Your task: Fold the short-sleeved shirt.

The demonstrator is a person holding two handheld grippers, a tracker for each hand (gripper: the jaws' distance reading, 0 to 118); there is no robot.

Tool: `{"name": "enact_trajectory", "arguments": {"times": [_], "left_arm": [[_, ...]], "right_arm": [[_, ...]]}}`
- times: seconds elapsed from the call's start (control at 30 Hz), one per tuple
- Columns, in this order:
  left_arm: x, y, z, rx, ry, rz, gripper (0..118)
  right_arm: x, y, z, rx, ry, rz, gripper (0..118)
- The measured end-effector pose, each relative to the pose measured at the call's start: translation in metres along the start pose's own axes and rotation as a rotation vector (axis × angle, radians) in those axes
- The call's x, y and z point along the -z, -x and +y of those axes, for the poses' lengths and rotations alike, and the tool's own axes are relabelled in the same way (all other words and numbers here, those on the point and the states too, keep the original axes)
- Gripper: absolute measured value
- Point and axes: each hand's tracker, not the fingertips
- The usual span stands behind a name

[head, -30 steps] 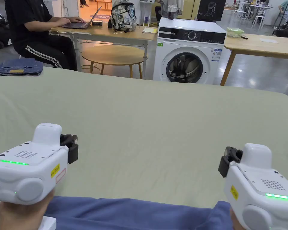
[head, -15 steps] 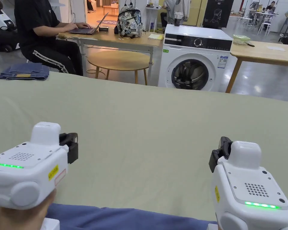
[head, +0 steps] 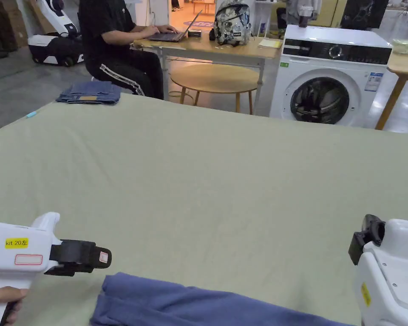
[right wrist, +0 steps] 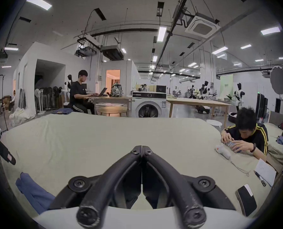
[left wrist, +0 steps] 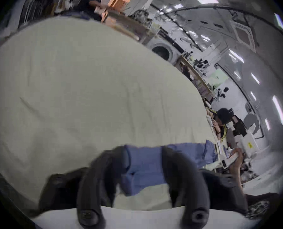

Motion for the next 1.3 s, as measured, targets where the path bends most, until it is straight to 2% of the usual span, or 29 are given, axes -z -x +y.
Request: {"name": "enact_trajectory", "arguments": {"times": [0.03,0.13,0.2,0.33,0.43,0.53,0.57,0.6,0.67,0.7,0.8,0.9,1.07,1.3], "left_arm": [[0.001,0.006,-0.002,-0.016,0.025,-0.01,70],[0.011,0.027,-0.008,-0.084,0.101,-0.088,73],[0.023,0.033,-0.014,-0.125,0.148,-0.121,83],[0.052,0.044,-0.029,-0.215,0.213,-0.154,83],[0.063,0.04,-0.034,-0.236,0.146,-0.309,84],[0.085,0.036,-0.041,-0.298,0.188,-0.391,83],[0.089,0.037,-0.04,-0.294,0.179,-0.398,77],[0.092,0.033,-0.04,-0.283,0.17,-0.389,60],[0.098,0.026,-0.04,-0.253,0.183,-0.294,19],[0.099,0.029,-0.039,-0.227,0.195,-0.219,9],[0.092,0.027,-0.039,-0.272,0.156,-0.262,4],[0.082,0.02,-0.036,-0.213,0.137,-0.213,2],[0.057,0.011,-0.026,-0.207,0.1,-0.236,2],[-0.001,0.009,-0.001,-0.186,0.02,-0.115,2]], "right_arm": [[0.001,0.0,-0.002,0.001,0.009,0.001,0],[0.005,0.001,-0.007,0.0,0.031,0.005,0],[0.007,0.0,-0.009,0.003,0.048,0.01,0],[0.009,-0.001,-0.014,0.005,0.067,0.008,0],[0.01,-0.003,-0.016,0.006,0.075,0.006,0],[0.011,-0.004,-0.019,0.016,0.085,0.008,0],[0.011,-0.004,-0.02,0.021,0.089,0.008,0],[0.011,-0.004,-0.021,0.023,0.093,0.008,0],[0.012,-0.005,-0.024,0.028,0.102,0.009,0],[0.013,-0.005,-0.025,0.031,0.108,0.011,0],[0.014,-0.005,-0.027,0.031,0.122,0.014,0],[0.014,-0.007,-0.028,0.03,0.123,0.011,0],[0.013,-0.012,-0.029,0.033,0.124,0.007,0],[0.014,-0.016,-0.027,0.034,0.124,0.009,0]]}}
